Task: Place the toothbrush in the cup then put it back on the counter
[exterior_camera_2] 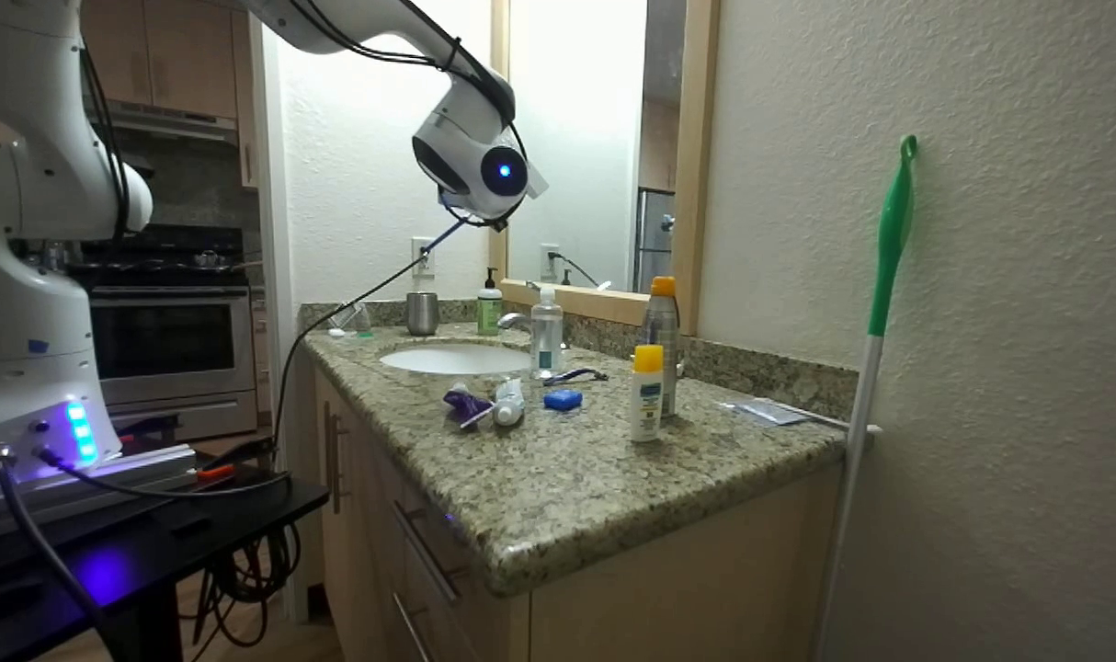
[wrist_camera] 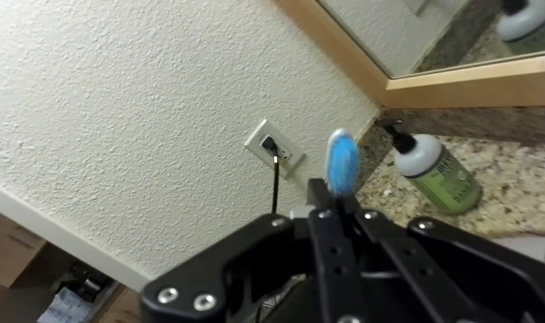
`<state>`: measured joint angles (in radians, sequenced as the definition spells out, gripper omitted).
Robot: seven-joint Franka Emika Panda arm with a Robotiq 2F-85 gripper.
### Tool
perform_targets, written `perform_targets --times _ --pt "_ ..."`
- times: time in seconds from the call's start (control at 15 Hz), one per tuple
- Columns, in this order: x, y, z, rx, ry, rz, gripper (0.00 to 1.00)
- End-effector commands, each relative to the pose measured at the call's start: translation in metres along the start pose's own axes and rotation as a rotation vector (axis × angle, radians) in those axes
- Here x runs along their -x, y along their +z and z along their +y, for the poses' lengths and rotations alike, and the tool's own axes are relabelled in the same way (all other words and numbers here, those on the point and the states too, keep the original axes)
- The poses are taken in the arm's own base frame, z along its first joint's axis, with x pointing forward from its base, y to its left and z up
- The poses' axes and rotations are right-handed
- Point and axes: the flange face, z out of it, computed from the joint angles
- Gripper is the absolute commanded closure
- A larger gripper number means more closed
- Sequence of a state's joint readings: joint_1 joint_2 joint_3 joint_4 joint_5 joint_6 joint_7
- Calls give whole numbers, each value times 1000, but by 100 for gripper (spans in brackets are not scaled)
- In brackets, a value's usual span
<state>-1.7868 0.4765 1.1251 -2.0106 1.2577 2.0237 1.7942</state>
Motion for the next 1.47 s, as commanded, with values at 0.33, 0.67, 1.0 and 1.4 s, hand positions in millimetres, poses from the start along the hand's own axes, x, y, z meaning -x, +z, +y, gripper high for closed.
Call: perform_targets --times 0.33,0.67,1.0,1.4 --pt "16 -228 50 -416 -37 32 99" --pt "-9 -321 41 -526 70 187 99" --pt "-39 -257 -16 -508 175 305 99" --pt "-43 -178 -49 -596 203 450 94"
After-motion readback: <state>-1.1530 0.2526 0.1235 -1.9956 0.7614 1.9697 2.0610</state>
